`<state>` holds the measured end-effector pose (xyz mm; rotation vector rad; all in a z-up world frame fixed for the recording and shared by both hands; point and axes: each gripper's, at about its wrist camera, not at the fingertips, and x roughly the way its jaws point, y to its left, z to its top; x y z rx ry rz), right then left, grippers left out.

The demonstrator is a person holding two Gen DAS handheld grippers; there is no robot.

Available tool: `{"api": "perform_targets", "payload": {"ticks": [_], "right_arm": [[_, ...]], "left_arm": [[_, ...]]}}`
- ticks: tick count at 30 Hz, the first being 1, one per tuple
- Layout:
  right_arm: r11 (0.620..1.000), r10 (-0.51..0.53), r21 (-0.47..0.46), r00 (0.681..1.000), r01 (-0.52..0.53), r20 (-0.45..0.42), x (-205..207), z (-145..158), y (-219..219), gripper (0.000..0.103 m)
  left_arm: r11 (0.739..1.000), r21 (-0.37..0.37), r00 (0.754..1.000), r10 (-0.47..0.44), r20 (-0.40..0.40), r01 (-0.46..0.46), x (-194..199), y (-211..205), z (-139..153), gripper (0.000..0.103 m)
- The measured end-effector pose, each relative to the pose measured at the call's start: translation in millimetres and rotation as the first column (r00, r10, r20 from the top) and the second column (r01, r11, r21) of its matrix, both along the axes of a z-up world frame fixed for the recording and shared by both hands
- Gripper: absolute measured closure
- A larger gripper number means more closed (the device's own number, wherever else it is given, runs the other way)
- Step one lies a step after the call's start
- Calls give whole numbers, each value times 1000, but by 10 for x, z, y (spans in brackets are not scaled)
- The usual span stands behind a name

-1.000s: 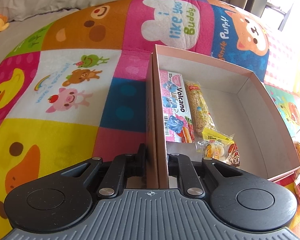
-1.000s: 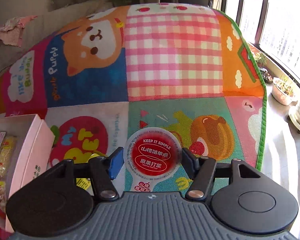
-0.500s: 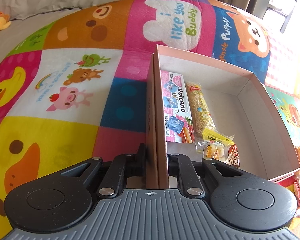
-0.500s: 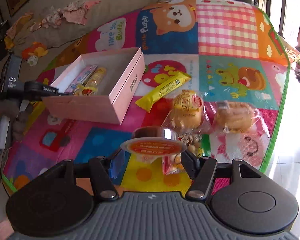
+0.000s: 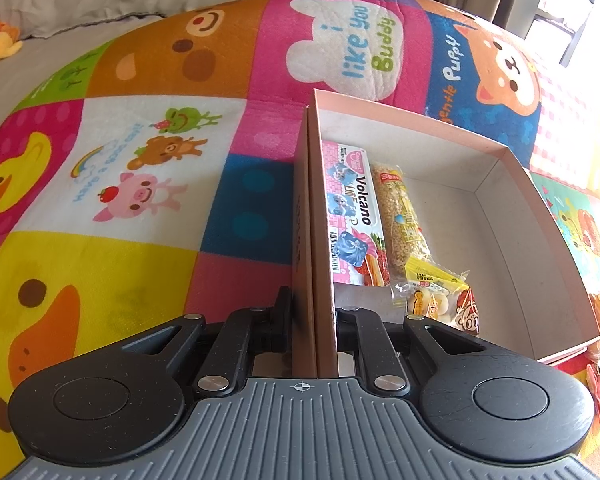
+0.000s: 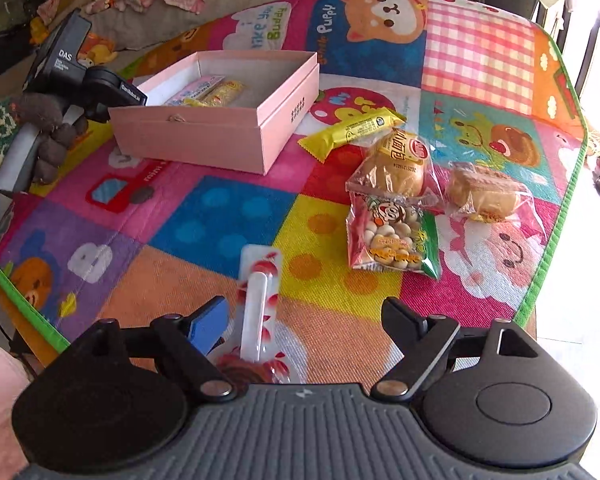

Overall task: Organize objects
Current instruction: 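Grasp the red round lollipop-shaped snack with the right gripper, then carry the lollipop into the pink box and open the right gripper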

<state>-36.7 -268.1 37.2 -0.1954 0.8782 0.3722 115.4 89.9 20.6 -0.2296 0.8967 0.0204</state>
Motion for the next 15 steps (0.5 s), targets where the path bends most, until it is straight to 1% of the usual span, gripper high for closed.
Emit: {"api": "perform_targets", "payload": {"ticks": [1,4,5,7,9,10,11,12,13,14,15], "right_arm": [[1000,-11,-4,1000,11,2,-11,-21,-25,19],[999,-31,27,999,31,-13,-38,-27,-97,19],[999,-14,42,1000,15,-23,-61,-14,-87,19],[996,54,72,997,-50,-53,-143,0,-8,19],[991,119,72,989,-113,-89,-228,-32,105,21],[989,146,42,984,-143,-101,-288,-69,187,26],[988,153,-2,986,-154,-70,-350,-81,237,29],[987,161,-13,985,-162,-58,-382,-78,252,30],[986,163,-8,985,-164,-61,-387,-62,249,38],[988,154,-16,986,-155,-57,-383,-45,239,49],[989,148,-18,987,-150,-63,-367,-35,225,49]], "left_arm": [[1000,0,1000,-1,0,1,0,0,1,88],[1000,0,1000,-1,-2,1,7,-5,7,88],[1000,1,1000,0,-2,0,8,-8,8,88],[1000,0,1000,-1,-1,1,8,-4,8,88],[1000,-2,1000,-1,-1,1,8,0,8,88],[1000,-2,1000,-1,-1,1,9,0,9,88],[1000,-1,1000,-2,-1,2,9,2,8,88],[1000,-2,1000,-1,-1,1,9,3,8,88],[1000,-2,1000,-1,-1,1,9,2,8,88],[1000,-4,1000,0,-2,0,9,4,8,88],[1000,-5,1000,0,-1,0,7,5,7,88]]}}
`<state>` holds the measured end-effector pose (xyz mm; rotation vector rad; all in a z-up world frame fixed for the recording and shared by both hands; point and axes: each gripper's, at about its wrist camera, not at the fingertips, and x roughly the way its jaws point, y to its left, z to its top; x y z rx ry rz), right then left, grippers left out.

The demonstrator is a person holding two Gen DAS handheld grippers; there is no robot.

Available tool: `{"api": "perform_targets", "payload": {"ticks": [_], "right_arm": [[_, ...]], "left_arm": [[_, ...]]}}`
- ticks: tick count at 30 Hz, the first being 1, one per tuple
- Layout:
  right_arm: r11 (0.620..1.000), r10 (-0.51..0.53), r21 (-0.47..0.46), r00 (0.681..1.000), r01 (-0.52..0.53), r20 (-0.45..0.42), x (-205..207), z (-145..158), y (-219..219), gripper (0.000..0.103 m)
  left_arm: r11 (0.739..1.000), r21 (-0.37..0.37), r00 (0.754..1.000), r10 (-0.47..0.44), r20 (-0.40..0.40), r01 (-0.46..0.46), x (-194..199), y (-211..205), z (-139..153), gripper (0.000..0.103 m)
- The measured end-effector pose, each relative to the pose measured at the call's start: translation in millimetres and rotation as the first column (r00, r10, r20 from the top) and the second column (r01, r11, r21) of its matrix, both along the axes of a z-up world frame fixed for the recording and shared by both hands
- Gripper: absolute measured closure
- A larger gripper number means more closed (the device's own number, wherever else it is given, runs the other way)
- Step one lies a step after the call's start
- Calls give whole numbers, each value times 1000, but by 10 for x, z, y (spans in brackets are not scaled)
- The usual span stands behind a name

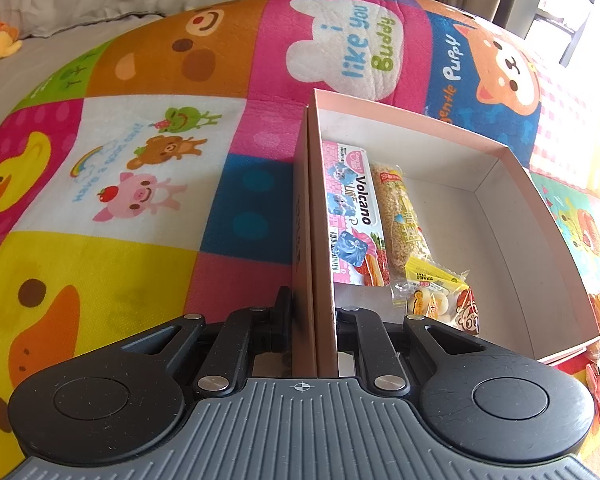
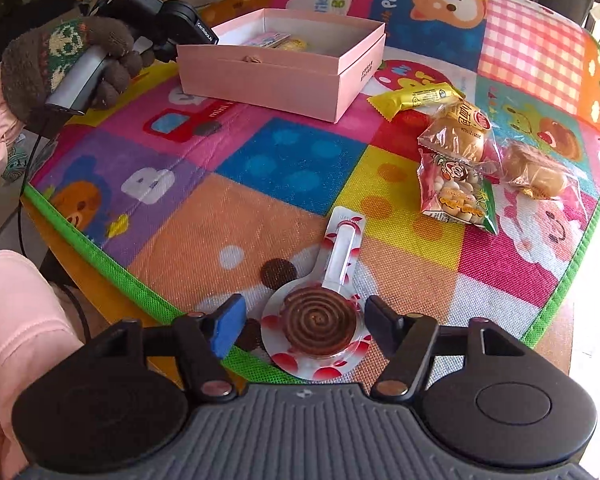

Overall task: Organize objects
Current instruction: 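Carry the lollipop into the pink box and open the right gripper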

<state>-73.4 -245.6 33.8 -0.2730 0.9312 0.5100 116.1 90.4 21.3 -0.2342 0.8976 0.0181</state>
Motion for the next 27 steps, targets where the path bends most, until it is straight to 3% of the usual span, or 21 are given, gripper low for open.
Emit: {"api": "perform_targets", "payload": {"ticks": [2,6,9,17,20,23,27], "right_arm": [[1000,-14,3,1000,14,0,26,15,-40,58],[997,-81,-16,996,81,26,133,10,-79,59],[991,-129,22,992,129,0,217,27,-122,59],[985,-119,129,992,114,37,141,323,-9,59],[984,-113,146,991,101,78,147,509,38,59],[971,-118,221,985,88,129,284,818,45,59],[943,-114,332,970,38,214,735,1350,208,59]], "left_arm": [[1000,0,1000,0,1,0,1,-1,0,88],[1000,-1,1000,0,0,0,2,1,1,88],[1000,5,1000,-6,-2,6,3,-1,-1,88],[1000,7,1000,-7,-11,8,24,5,1,89],[999,33,1000,-15,-16,16,28,-21,7,90],[999,38,1000,-15,-19,15,32,-28,12,90],[999,40,1000,-14,-20,15,32,-32,12,90]]}}
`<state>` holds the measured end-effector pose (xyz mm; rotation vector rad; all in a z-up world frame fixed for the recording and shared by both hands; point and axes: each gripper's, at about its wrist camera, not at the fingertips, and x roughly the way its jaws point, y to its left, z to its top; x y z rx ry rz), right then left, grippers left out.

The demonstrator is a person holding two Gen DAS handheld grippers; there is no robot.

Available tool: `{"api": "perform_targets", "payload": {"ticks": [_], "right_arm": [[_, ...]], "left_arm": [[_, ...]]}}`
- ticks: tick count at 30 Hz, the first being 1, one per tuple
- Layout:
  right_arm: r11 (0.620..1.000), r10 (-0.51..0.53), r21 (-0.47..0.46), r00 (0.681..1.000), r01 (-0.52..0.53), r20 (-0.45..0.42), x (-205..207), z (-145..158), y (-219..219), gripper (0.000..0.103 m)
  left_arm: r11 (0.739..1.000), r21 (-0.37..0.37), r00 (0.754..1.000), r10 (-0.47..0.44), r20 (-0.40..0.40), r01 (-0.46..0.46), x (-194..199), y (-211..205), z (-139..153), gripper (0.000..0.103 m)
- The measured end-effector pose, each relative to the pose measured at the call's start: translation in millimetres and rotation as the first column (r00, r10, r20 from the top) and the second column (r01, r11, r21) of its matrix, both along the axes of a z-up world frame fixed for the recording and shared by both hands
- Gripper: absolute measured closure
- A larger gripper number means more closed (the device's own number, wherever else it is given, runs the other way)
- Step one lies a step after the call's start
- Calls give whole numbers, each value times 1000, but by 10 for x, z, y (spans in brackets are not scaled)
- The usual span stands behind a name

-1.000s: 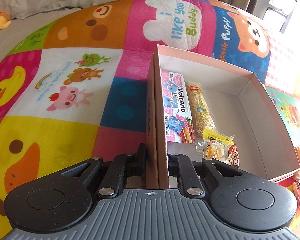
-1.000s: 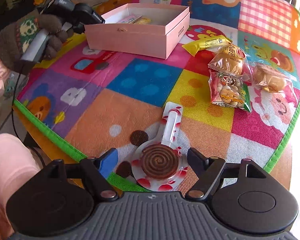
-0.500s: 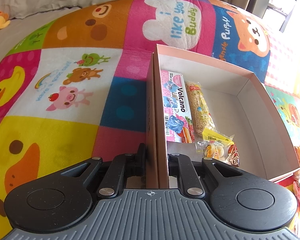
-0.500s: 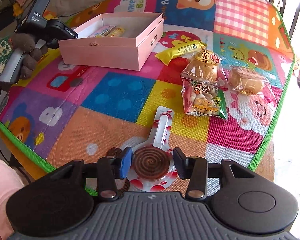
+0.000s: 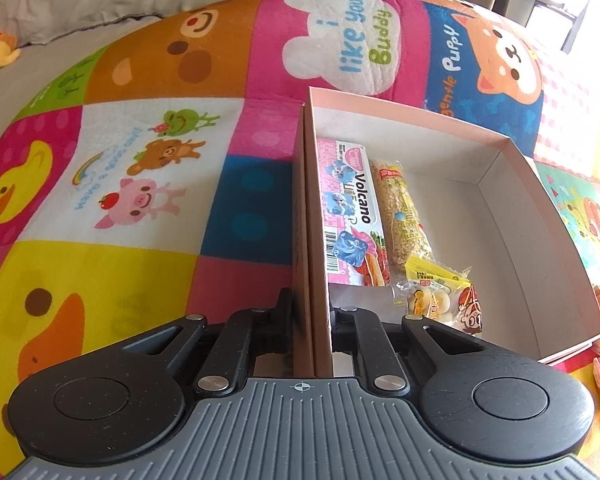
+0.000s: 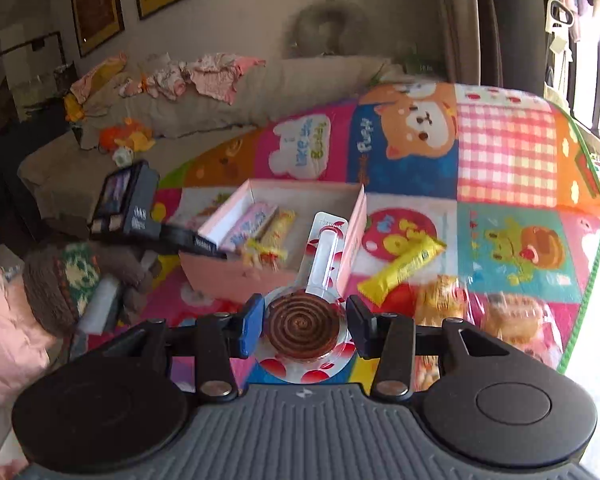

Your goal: Organize objects

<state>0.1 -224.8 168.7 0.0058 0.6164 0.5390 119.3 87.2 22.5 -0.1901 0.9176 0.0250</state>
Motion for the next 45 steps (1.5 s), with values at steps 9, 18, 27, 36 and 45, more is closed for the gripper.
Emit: {"api": "perform_targets", "payload": {"ticks": [9,18,27,36,45], "right_arm": [[992,-102,76,993,106,-52,1292,154,395,32],[955,-291,-7,929,298,-227,1548,-689,-277,31],[921,-386,-70,870,384,-306,2036,-1211,-184,29],[952,-282,-197,922,234,-266,1862,-1390,155,77],[980,-156,-166,944,111,-289,929,-1294,-8,80]], "left_arm": [[1000,-13,1000,5,-2,-5,2,20,-2,90],[1000,-15,1000,6,13,-6,-18,14,-9,89],[1000,-14,1000,6,16,-5,-15,7,-7,89],[1000,-20,1000,1,23,0,-27,2,-16,88],[1000,-28,1000,8,25,-7,-34,13,-22,88]]}}
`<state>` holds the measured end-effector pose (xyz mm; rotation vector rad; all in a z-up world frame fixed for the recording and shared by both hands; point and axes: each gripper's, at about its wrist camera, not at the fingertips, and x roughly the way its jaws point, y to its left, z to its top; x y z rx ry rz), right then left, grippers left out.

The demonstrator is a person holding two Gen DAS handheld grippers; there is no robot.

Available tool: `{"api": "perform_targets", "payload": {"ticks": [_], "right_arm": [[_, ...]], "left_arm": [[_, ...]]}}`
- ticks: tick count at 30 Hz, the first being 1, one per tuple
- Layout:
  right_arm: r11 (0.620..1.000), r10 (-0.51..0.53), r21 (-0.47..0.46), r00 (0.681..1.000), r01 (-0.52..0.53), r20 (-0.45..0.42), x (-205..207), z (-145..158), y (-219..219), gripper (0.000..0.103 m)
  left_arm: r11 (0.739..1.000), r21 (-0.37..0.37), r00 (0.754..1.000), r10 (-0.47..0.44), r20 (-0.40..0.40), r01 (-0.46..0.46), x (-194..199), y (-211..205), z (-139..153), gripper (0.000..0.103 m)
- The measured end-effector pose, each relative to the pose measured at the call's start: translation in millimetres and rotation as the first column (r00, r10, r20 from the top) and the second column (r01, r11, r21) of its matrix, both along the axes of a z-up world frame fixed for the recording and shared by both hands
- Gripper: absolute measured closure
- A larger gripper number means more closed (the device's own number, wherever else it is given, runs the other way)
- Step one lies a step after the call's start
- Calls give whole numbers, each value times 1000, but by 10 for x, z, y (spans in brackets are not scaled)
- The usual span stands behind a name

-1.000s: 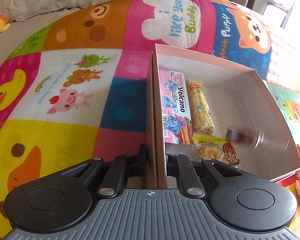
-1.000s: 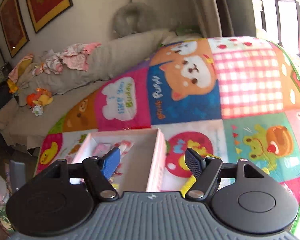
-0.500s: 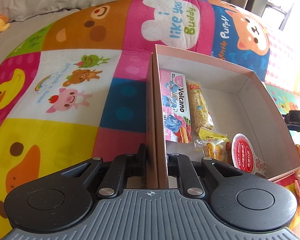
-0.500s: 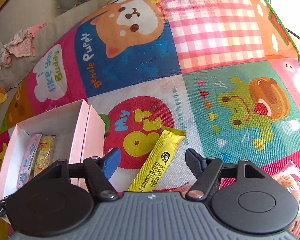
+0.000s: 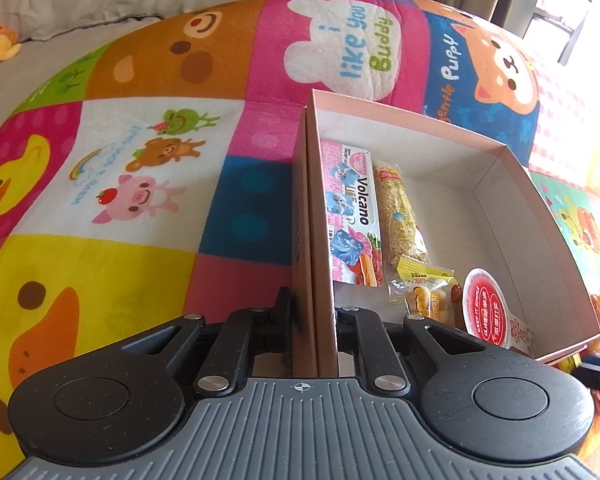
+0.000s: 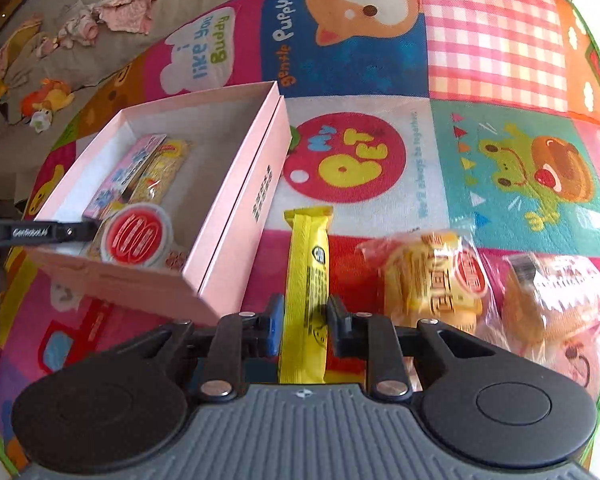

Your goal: Organize objects

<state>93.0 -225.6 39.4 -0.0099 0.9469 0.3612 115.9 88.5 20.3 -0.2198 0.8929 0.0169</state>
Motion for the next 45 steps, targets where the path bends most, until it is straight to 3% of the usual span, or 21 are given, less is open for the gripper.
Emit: {"api": "perform_targets", "payload": {"ticks": [6,12,15,17,22,28,32,34,36,39,42,45], "right_arm": [[998,57,-25,998,-57,29,-748,1,-147,80],[998,43,39,999,-42,-27,-1155,-42,-315,79],[995,61,72,998,-63,32,-1297,66,-359,67],[999,27,26,991,-31,130,-1336,158,-384,41],[989,-111,-74,967,130,229,-1105,150,-447,22],[960,-119,-219,963,174,243,-927,-158,-446,22],[892,-156,-357,930,278,334,-979,-248,-574,18],[858,-204,-382,911,342,358,-985,-253,-682,18],[886,-253,-304,915,350,314,-978,-218,-827,18],[942,-313,-65,934,328,174,-942,-164,-1017,18],[928,-371,78,923,364,106,-852,-167,-1043,16],[898,-436,105,894,426,102,-664,-197,-995,12]], "left_arm": [[1000,-1,1000,2,-2,-2,2,5,5,89],[1000,-2,1000,7,-1,-7,1,14,2,89],[1000,5,1000,6,-3,-6,3,2,5,89],[1000,5,1000,7,-3,-7,3,-1,6,89],[1000,5,1000,7,-2,-7,0,-1,7,89],[1000,3,1000,7,-2,-7,1,2,7,89],[1000,6,1000,7,-3,-7,1,0,7,89],[1000,7,1000,6,-3,-6,1,1,7,89],[1000,4,1000,7,-3,-7,2,2,8,89],[1000,4,1000,8,-3,-8,1,-3,7,89],[1000,3,1000,8,-4,-8,2,-2,7,89],[1000,4,1000,10,-5,-10,1,-7,5,89]]}}
